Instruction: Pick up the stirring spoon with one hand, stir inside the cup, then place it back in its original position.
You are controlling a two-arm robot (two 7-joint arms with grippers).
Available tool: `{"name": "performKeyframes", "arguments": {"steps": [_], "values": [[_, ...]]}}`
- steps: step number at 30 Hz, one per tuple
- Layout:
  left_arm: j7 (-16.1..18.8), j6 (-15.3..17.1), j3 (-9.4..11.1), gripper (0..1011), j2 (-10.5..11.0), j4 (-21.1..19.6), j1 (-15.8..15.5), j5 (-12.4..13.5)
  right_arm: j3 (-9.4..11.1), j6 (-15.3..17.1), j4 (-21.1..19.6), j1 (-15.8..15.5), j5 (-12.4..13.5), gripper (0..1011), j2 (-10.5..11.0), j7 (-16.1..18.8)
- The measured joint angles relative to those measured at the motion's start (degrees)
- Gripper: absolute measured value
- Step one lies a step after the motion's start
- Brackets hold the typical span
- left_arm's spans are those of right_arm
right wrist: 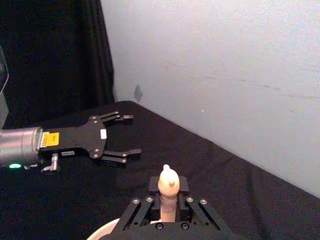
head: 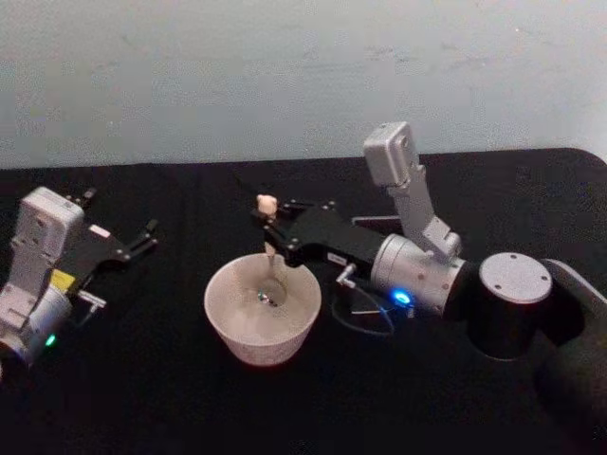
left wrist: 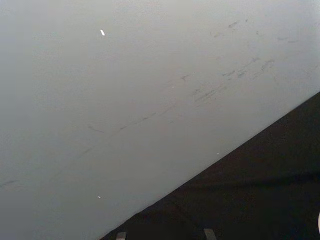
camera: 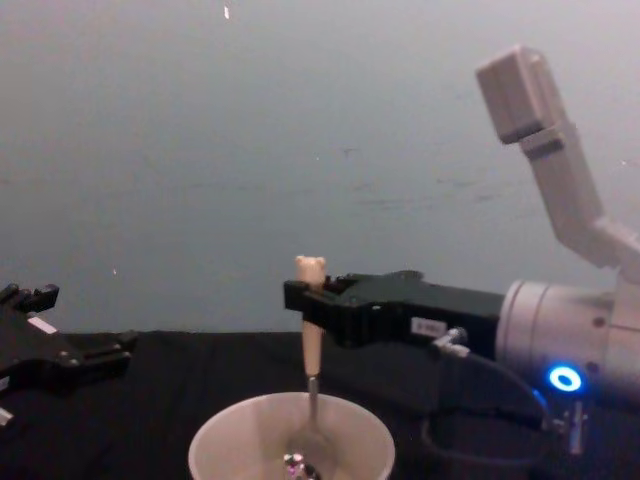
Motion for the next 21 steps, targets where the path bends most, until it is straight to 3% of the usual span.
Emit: {"name": "performKeyframes", "arguments": {"steps": [21], "values": [[0.0, 0.0, 0.0, 1001, 0.0, 0.0, 0.0, 0.0, 4.3, 2.9, -6.4, -3.0, 5.7, 188, 1.8, -1.1]]}}
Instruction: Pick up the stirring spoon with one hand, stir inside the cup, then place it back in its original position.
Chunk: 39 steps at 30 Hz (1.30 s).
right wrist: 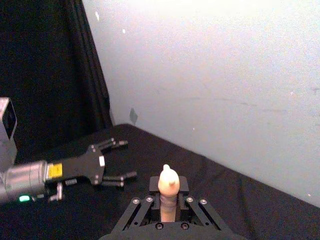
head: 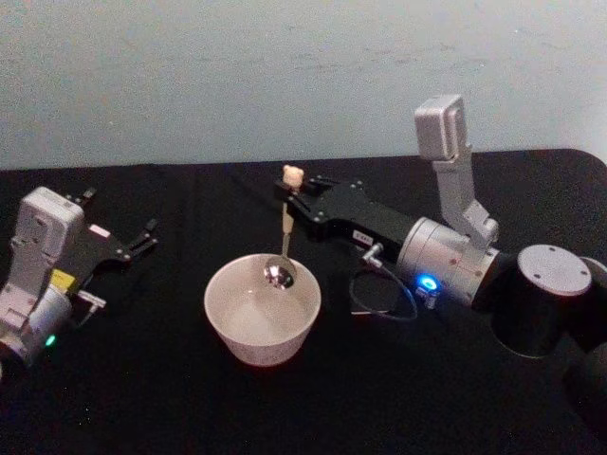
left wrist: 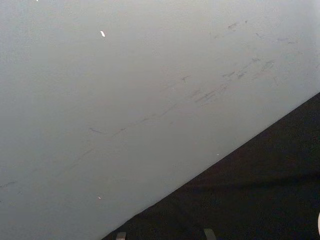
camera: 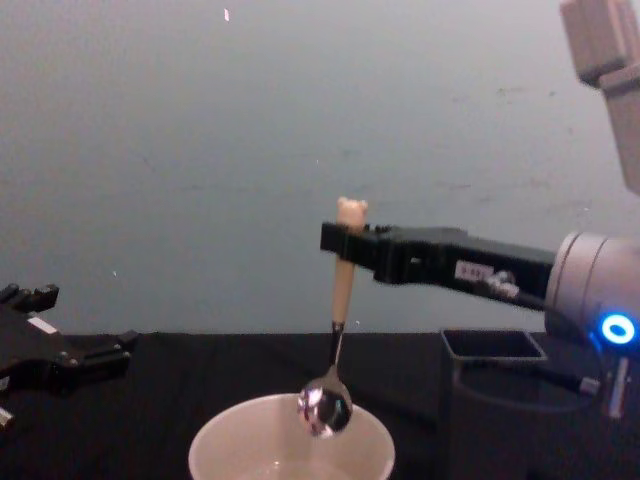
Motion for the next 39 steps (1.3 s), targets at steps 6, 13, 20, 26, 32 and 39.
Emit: {"name": "performKeyframes", "arguments": {"steps": [6, 13, 20, 26, 32, 39], "values": [[0.0, 0.0, 0.0, 1001, 0.0, 0.0, 0.0, 0.0, 1.5, 0.2, -1.8, -0.7, 2.9, 189, 0.2, -0.6], [0.0, 0.0, 0.0, 1001, 0.0, 0.0, 0.0, 0.0, 3.3, -0.2, -4.2, -1.7, 5.8, 189, 1.1, -1.9], [0.0, 0.0, 0.0, 1001, 0.0, 0.0, 0.0, 0.0, 5.4, -1.2, -6.6, -2.9, 8.3, 189, 2.6, -3.2], [0.0, 0.0, 0.0, 1001, 0.0, 0.0, 0.0, 0.0, 7.2, -2.2, -8.8, -4.3, 10.2, 189, 4.4, -3.8], [0.0, 0.0, 0.0, 1001, 0.0, 0.0, 0.0, 0.0, 9.0, -3.4, -10.8, -5.7, 11.3, 189, 6.1, -4.7], [0.0, 0.0, 0.0, 1001, 0.0, 0.0, 0.0, 0.0, 10.4, -3.9, -12.2, -7.8, 12.2, 189, 7.9, -5.4]]}}
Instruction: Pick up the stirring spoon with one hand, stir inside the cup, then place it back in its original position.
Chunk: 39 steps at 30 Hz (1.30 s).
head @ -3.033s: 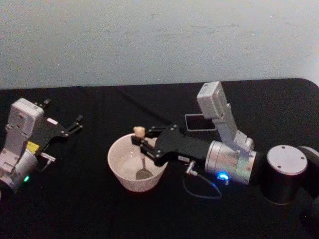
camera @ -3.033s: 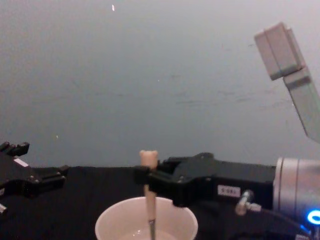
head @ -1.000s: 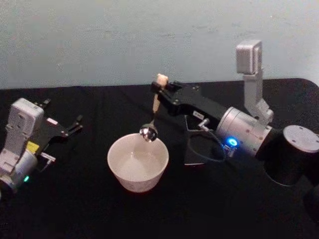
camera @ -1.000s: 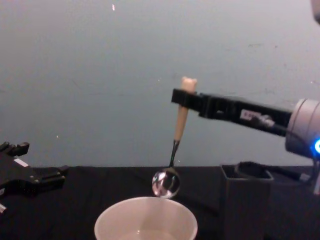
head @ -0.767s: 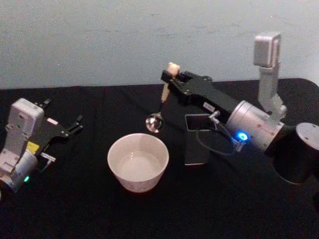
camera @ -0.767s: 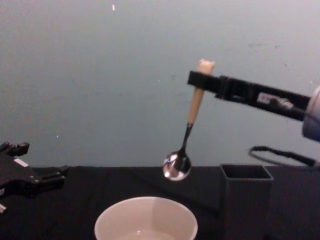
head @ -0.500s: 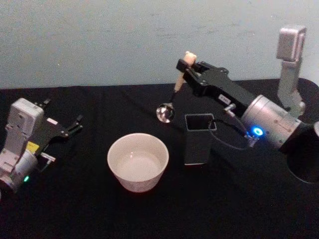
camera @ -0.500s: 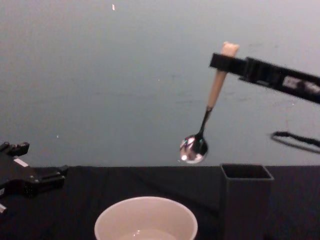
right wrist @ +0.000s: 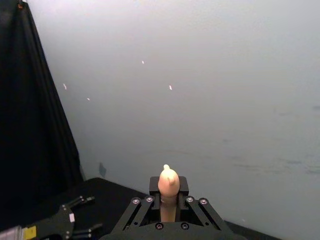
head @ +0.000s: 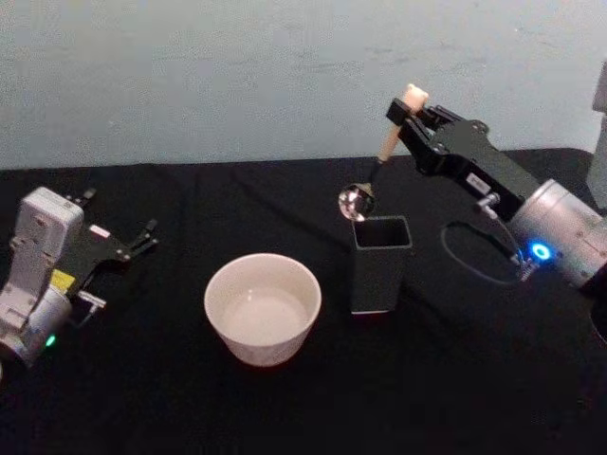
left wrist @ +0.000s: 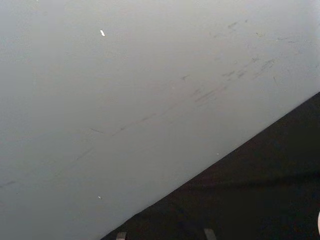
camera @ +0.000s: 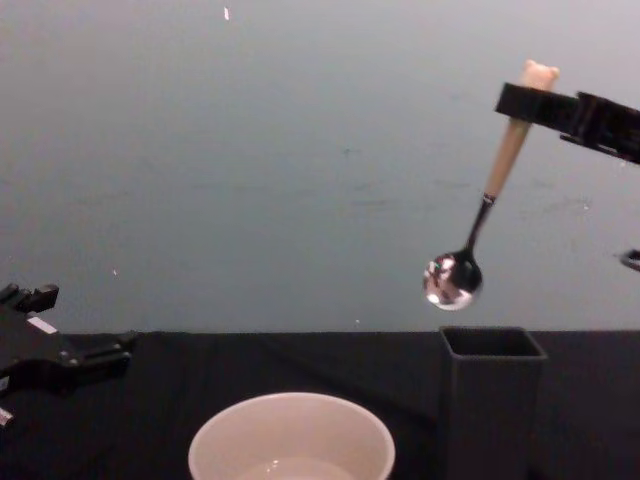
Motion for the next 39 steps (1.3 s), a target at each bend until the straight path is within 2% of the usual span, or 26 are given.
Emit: {"name": "performKeyframes", "arguments": {"steps": [10, 15, 29, 39], "values": [[0.0, 0.0, 0.0, 1001, 0.0, 0.0, 0.0, 0.0, 0.7, -0.3, 0.4, -1.6, 0.0, 189, 1.2, -0.9], [0.0, 0.0, 0.0, 1001, 0.0, 0.0, 0.0, 0.0, 0.6, -0.8, 1.3, -1.7, -1.6, 189, 1.2, -1.6], [0.0, 0.0, 0.0, 1001, 0.0, 0.0, 0.0, 0.0, -0.1, 0.0, 4.8, -1.2, -4.2, 188, 0.0, -1.7], [0.0, 0.0, 0.0, 1001, 0.0, 0.0, 0.0, 0.0, -1.6, 1.8, 7.6, -0.6, -6.3, 189, -0.8, -1.7]]}}
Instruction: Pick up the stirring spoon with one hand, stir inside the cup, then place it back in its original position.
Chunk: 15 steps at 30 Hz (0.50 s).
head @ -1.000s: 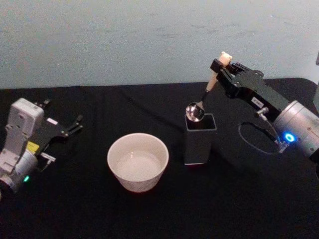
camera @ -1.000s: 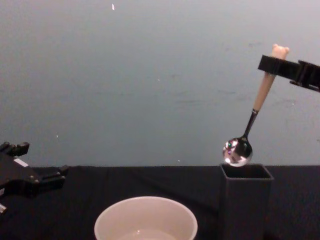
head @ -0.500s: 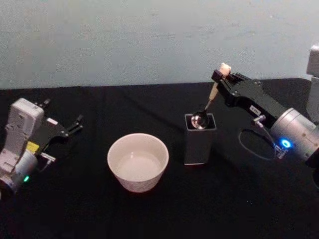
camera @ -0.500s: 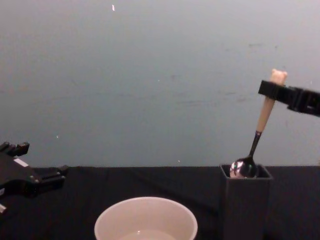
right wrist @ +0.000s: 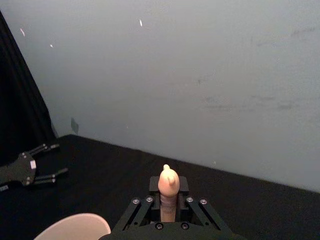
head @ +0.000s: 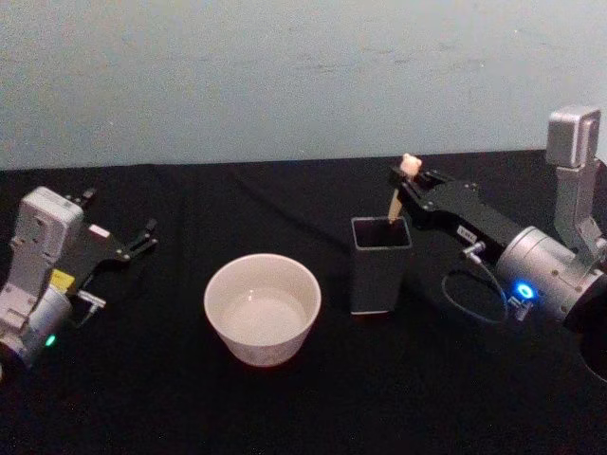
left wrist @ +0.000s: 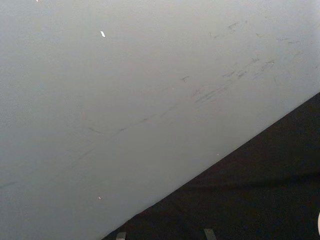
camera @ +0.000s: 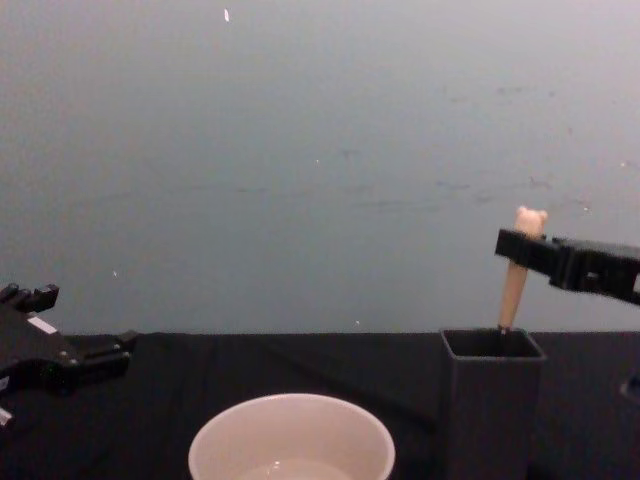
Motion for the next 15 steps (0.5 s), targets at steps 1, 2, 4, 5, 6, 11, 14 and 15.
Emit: {"name": "performKeyframes", "arguments": {"steps": [1, 2, 4, 5, 6, 11, 14, 15], "values": [[0.0, 0.0, 0.0, 1001, 0.0, 0.0, 0.0, 0.0, -0.1, 0.1, 0.2, 0.0, -0.1, 189, -0.1, 0.0], [0.0, 0.0, 0.0, 1001, 0.0, 0.0, 0.0, 0.0, -0.2, 0.4, 0.6, 0.1, -0.3, 189, -0.2, 0.1], [0.0, 0.0, 0.0, 1001, 0.0, 0.0, 0.0, 0.0, -0.4, 0.6, 1.0, 0.2, -0.4, 189, -0.3, 0.2], [0.0, 0.0, 0.0, 1001, 0.0, 0.0, 0.0, 0.0, -0.5, 0.8, 1.2, 0.3, -0.5, 189, -0.4, 0.3], [0.0, 0.0, 0.0, 1001, 0.0, 0.0, 0.0, 0.0, -0.6, 1.0, 1.6, 0.4, -0.6, 189, -0.5, 0.4], [0.0, 0.0, 0.0, 1001, 0.0, 0.0, 0.0, 0.0, -1.0, 1.5, 2.3, 0.6, -0.9, 189, -0.7, 0.7], [0.0, 0.0, 0.0, 1001, 0.0, 0.0, 0.0, 0.0, -1.0, 1.7, 2.6, 0.6, -1.0, 189, -0.9, 0.8], [0.0, 0.0, 0.0, 1001, 0.0, 0.0, 0.0, 0.0, -1.0, 1.8, 2.6, 0.6, -1.1, 189, -0.9, 0.8]]}}
